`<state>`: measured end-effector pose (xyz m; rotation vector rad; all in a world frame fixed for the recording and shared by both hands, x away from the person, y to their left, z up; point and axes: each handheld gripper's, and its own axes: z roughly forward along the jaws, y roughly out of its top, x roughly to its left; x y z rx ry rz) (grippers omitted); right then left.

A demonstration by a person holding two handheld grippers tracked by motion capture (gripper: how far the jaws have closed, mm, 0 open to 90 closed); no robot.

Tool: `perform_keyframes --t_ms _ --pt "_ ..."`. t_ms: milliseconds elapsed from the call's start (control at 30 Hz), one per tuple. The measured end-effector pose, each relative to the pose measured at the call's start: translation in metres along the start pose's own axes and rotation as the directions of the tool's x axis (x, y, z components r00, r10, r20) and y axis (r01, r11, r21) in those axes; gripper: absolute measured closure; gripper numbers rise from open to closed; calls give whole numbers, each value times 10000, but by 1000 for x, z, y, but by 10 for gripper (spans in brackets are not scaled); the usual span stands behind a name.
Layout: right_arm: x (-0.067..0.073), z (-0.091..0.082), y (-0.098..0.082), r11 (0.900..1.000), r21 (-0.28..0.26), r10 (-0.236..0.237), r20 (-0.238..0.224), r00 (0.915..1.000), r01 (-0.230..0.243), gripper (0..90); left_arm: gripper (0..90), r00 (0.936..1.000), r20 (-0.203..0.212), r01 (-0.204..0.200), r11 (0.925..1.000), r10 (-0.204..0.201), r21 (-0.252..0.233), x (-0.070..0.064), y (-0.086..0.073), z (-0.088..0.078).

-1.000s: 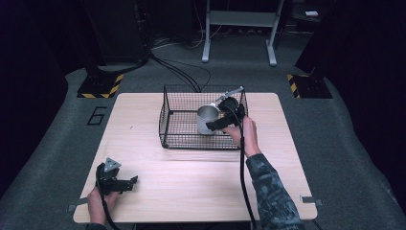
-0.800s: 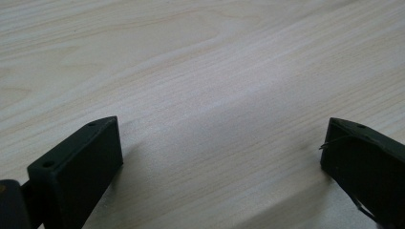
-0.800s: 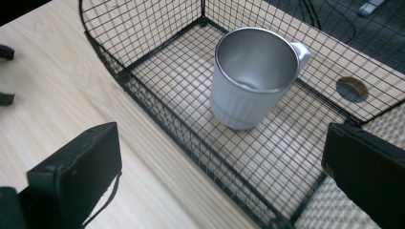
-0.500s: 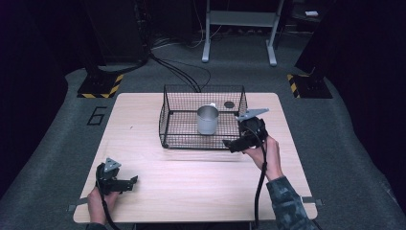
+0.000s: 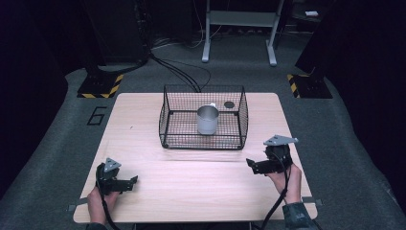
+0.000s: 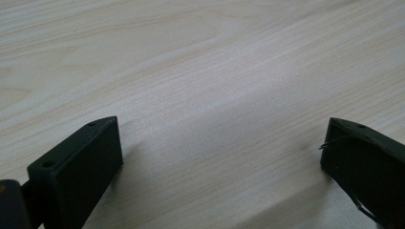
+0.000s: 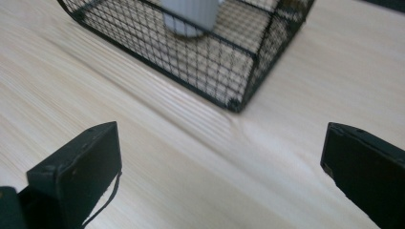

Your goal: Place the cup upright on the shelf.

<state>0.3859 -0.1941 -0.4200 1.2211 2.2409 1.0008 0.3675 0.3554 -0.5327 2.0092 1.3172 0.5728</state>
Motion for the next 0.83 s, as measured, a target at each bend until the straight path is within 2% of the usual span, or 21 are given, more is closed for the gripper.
perform_keyframes --t_ms 133,167,200,233,267,300,467,500,533,567,633,667,700,733,833 --pt "-12 6 -36 9977 293 600 445 9972 -614 0 3 10000 4 -19 10000 19 14 0 0 0" --pt "-15 8 -45 9962 391 749 586 9955 -773 0 3 10000 6 -14 10000 14 11 0 0 0" --pt "-20 11 -62 9932 556 975 817 9919 -1022 0 3 10000 5 -16 10000 16 12 0 0 0" --pt "-20 11 -62 9932 556 975 817 9919 -1022 0 3 10000 5 -16 10000 16 12 0 0 0" --pt "-25 16 -78 9886 682 1267 1036 9865 -1341 0 3 10000 5 -16 10000 16 14 0 0 0" --pt "-25 16 -78 9886 682 1267 1036 9865 -1341 0 3 10000 5 -16 10000 16 14 0 0 0" --pt "-33 24 -106 9809 843 1595 1654 9732 -1751 0 3 10000 4 -18 10000 18 14 0 0 0" --pt "-35 24 -110 9819 912 1491 1667 9747 -1658 0 3 10000 -10 -52 10000 52 17 0 0 0" --pt "-36 26 -113 9785 903 1669 1807 9693 -1853 0 3 10000 -17 -51 10000 51 7 0 0 0" --pt "-38 27 -116 9789 941 1618 1831 9697 -1811 0 3 10000 -10 -80 10000 80 23 1 0 0" --pt "-42 26 -121 9826 623 1618 1734 9715 -1748 0 3 10000 -6 -86 10000 86 26 1 0 0" --pt "-41 27 -121 9801 441 1827 1803 9665 -1935 0 3 10000 -5 -81 10000 81 23 1 0 0" --pt "-42 27 -123 9842 376 1645 1704 9715 -1733 0 3 10000 -4 -86 10000 86 26 1 0 0" --pt "-42 28 -124 9854 224 1624 1709 9718 -1686 0 3 10000 -3 -93 10000 93 26 1 0 0" --pt "-42 27 -124 9862 265 1567 1647 9738 -1632 0 3 10000 -5 -87 10000 87 19 1 0 0"
